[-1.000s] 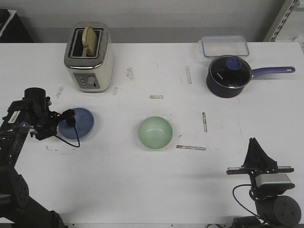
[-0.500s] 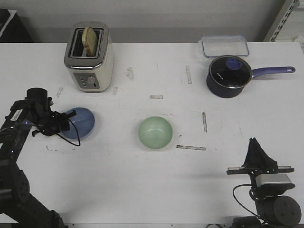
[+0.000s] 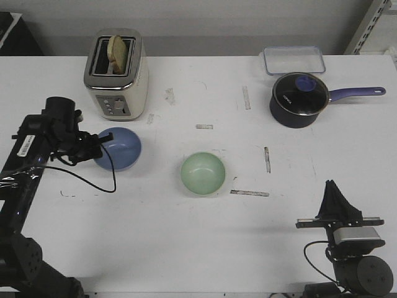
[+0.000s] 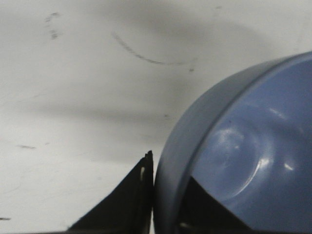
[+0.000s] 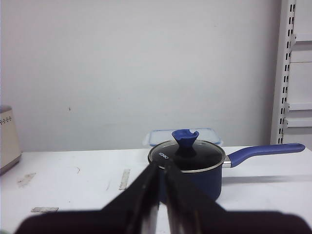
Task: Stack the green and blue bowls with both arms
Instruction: 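Carry the blue bowl over the green bowl with the left gripper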
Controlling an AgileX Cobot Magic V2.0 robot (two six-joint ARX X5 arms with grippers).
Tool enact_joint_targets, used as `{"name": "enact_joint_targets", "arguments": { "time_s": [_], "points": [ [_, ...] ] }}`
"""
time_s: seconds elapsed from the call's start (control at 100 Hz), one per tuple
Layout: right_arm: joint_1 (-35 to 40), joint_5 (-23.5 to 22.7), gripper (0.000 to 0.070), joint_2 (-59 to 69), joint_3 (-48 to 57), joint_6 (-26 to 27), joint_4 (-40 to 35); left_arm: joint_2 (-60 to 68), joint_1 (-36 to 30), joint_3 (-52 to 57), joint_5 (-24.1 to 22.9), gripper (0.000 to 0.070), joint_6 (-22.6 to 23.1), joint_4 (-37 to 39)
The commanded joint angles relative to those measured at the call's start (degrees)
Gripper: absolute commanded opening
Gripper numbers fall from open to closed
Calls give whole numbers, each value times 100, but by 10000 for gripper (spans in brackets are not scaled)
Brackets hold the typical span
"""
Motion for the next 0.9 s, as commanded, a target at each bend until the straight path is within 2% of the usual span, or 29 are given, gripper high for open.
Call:
{"name": "enact_joint_targets", "arguments": {
  "time_s": [0.0, 0.15, 0.4, 0.58, 0.75, 0.8, 0.89],
  "points": [
    [9, 2, 7, -4, -7, -26, 57, 22, -291, 243, 28, 0, -205, 17],
    [9, 2, 7, -4, -9, -26, 57, 22, -1165, 326, 131, 0, -551, 448],
    [9, 2, 7, -4, -7, -26, 57, 313, -2393, 326, 468, 0, -568, 1403],
    [9, 2, 7, -4, -7, -26, 59, 669, -2889, 326, 535, 1, -660, 1679],
    [9, 2, 7, -4, -7, -26, 57, 1021, -3084, 326, 535, 6, -693, 1657],
    [9, 2, 7, -4, -7, -26, 59, 1113, -3110, 326, 535, 32, -693, 1637],
    [9, 2, 7, -4, -7, -26, 59, 1189, -3123, 326, 535, 185, -695, 1572]
  ]
}}
